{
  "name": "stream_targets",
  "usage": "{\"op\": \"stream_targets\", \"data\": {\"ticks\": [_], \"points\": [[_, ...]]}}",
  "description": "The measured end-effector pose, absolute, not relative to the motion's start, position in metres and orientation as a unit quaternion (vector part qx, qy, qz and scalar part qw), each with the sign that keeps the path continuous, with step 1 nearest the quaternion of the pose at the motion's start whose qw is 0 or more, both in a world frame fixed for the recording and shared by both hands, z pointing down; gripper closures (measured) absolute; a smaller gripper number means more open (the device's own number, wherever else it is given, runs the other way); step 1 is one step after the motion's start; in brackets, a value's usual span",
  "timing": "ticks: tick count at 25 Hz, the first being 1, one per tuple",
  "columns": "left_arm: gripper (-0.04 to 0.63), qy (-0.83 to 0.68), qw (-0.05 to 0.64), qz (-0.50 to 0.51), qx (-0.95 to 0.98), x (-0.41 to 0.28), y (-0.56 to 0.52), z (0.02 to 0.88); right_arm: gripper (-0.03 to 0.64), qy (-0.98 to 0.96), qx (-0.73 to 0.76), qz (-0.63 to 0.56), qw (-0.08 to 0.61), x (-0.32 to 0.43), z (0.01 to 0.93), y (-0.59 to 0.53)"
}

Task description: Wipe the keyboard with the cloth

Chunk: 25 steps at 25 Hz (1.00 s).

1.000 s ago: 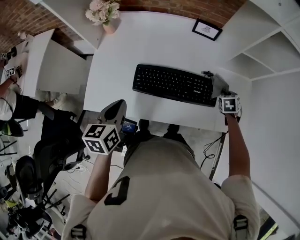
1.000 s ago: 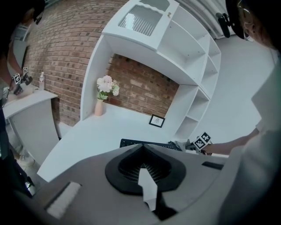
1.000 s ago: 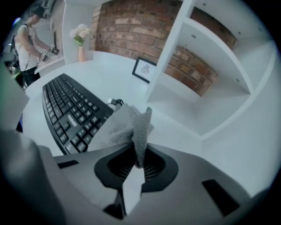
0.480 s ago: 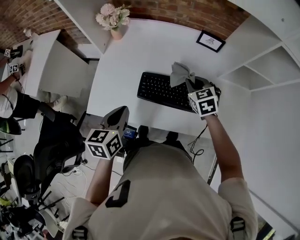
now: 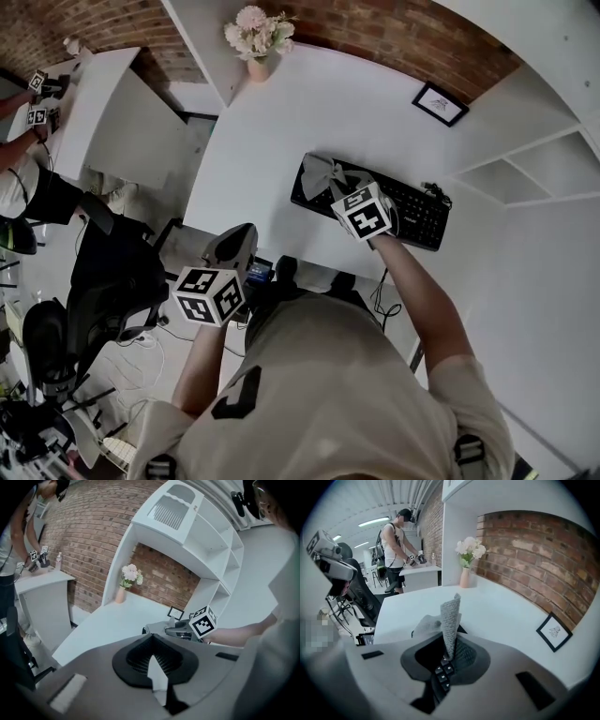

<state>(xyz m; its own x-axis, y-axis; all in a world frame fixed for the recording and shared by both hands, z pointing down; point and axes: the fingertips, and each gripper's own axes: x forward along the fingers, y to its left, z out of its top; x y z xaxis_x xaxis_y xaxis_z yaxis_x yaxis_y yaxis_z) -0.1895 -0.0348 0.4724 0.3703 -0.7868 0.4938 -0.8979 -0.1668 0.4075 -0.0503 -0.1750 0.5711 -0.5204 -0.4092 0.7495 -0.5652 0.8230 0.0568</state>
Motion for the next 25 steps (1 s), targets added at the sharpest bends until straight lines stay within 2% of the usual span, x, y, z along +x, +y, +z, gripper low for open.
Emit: {"op": "stream_targets", "data": {"ticks": [9,25], "points": [[0.592,-0.539,0.328,0.087,0.771,-0.194,-0.047,0.476,0.594,-0.855,0.29,0.145,0.405,-0.043,0.595,-0.157],[0.592,-0.46,0.336,0.106,0.815,-0.188,-0.055,0.49,0.594,-0.776,0.389,0.173,0.464,0.044,0.62,-0.145]]}}
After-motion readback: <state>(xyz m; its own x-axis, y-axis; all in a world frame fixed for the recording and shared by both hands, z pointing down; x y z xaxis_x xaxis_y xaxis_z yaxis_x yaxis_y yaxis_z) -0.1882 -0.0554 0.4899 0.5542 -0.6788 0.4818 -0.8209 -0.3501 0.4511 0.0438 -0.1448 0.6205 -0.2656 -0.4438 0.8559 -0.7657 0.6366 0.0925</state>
